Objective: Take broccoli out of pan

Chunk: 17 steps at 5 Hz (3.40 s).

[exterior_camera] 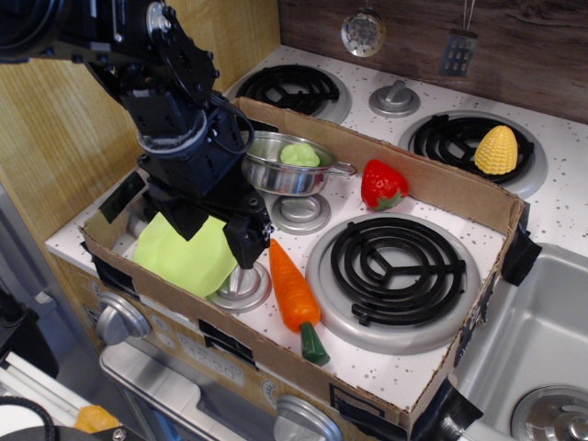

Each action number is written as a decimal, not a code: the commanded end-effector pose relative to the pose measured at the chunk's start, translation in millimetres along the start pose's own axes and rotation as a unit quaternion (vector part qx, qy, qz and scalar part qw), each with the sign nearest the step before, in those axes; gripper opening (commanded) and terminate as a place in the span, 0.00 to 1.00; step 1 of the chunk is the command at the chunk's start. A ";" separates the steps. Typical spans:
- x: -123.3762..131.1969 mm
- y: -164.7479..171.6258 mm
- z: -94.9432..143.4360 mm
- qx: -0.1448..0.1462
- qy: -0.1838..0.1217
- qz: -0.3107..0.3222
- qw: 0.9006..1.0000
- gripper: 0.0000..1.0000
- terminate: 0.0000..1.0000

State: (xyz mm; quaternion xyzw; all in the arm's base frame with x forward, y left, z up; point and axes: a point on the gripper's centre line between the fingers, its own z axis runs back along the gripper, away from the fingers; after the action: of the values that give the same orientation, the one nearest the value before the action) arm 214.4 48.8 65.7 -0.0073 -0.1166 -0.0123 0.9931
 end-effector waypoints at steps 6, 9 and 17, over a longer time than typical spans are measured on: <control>97.1 40.2 66.8 0.060 -0.006 -0.055 0.997 1.00 0.00; 125.5 33.1 22.5 0.022 -0.026 -0.074 0.997 1.00 0.00; 137.8 30.1 -60.1 -0.037 -0.015 -0.066 0.997 1.00 0.00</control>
State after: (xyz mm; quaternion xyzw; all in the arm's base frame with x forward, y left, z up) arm 355.8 72.2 20.7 -0.0481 -0.1075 -0.0794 0.9899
